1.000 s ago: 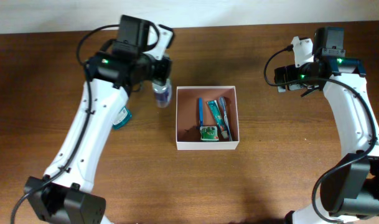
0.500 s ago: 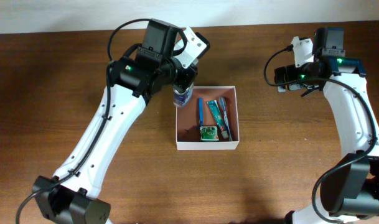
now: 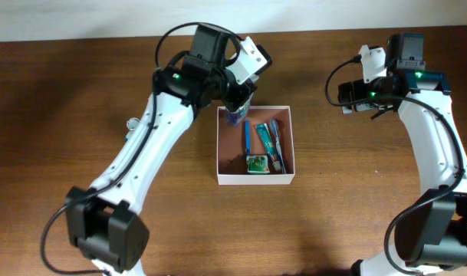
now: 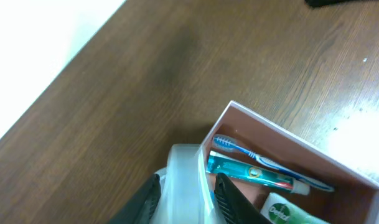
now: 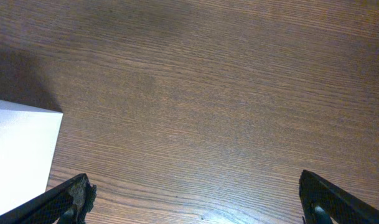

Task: Pack container
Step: 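Lift the pump bottle right and lower it into the box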

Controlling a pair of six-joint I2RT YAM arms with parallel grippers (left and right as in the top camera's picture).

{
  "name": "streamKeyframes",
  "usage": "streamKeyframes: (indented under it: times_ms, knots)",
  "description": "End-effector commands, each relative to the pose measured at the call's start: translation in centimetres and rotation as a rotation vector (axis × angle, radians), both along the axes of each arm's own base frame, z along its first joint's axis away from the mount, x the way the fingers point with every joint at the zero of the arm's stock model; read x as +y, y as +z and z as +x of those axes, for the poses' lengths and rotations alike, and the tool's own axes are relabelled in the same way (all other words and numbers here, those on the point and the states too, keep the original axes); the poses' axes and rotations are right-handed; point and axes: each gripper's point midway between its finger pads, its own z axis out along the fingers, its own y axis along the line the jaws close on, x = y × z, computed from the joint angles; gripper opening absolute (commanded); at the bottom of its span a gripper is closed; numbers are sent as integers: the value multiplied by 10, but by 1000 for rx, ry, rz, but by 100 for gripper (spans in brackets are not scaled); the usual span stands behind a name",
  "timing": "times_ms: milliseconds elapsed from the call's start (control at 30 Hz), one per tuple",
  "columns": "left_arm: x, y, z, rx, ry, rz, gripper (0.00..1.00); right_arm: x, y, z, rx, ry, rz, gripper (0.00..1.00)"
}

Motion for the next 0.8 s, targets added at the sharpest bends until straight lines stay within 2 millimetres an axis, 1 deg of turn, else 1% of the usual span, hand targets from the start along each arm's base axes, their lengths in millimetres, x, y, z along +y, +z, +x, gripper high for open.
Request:
streamKeyframes:
  times_ms: [0,100,133,200,300,700,767]
  knots:
    - [-10,7,4,-63,-94,-5,28,-3,2,3,-7,-16,3,98]
    - [-16,1,2,-67,-151,-3,31,-3,2,3,-7,-16,3,98]
    - [-17,-1,1,-67,-164,-3,34,-3,2,3,-7,-16,3,98]
    - [-19,-5,1,-56,-173,-7,36,-3,2,3,-7,-16,3,98]
    - [-20,-10,-3,-31,-184,-11,36,-3,2,3,-7,-16,3,98]
    - [-18,-10,-2,-29,-179,-7,35,-3,2,3,-7,-16,3,98]
    - [-17,-11,-2,-31,-176,-3,29,-3,2,3,-7,-16,3,98]
